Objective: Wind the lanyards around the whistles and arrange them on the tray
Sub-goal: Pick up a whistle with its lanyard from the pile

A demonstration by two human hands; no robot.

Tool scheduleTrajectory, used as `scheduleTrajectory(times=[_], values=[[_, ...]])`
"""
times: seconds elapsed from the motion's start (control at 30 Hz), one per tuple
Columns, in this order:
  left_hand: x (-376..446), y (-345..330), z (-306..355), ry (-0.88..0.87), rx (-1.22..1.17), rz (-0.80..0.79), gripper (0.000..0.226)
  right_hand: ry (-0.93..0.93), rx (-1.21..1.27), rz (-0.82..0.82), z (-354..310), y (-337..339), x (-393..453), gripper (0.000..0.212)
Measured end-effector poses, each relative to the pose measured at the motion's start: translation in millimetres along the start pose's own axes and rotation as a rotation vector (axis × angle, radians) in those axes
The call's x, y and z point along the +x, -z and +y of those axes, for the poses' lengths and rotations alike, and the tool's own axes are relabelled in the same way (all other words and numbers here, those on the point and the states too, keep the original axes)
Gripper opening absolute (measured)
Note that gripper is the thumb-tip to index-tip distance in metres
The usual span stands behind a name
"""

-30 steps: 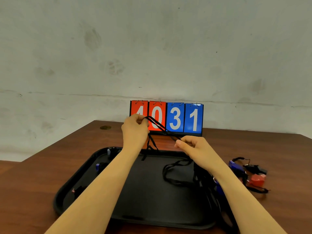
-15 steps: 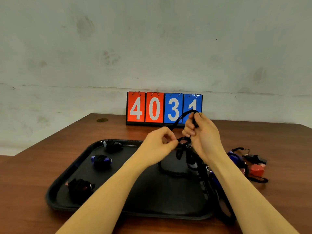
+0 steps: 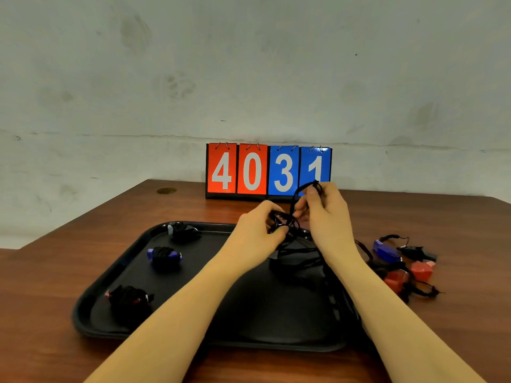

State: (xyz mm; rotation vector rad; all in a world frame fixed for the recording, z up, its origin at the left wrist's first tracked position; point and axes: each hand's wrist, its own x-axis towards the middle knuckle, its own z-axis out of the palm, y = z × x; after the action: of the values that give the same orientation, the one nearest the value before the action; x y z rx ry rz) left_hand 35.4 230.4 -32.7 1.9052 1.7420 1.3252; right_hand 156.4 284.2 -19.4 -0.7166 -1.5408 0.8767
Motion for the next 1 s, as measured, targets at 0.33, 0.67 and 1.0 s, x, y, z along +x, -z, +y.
scheduleTrajectory(times=[0.33,0.67,1.0], values=[[3.1,9.4,-8.6,-0.02,0.114,0.104,0.029,-0.064,-0.441,0.062,22.8,7.8,6.7,0.049],[3.9,13.0,-12.7,-0.045,0.146,0.146,0.029,0.094,-0.559,-0.432,12.2,4.2,-1.3,0.012],[3.5,14.9,-14.4,-0.065,0.177,0.11,0.033,0.049,-0.204,-0.268,7.5,6.2,-0.1,0.01]])
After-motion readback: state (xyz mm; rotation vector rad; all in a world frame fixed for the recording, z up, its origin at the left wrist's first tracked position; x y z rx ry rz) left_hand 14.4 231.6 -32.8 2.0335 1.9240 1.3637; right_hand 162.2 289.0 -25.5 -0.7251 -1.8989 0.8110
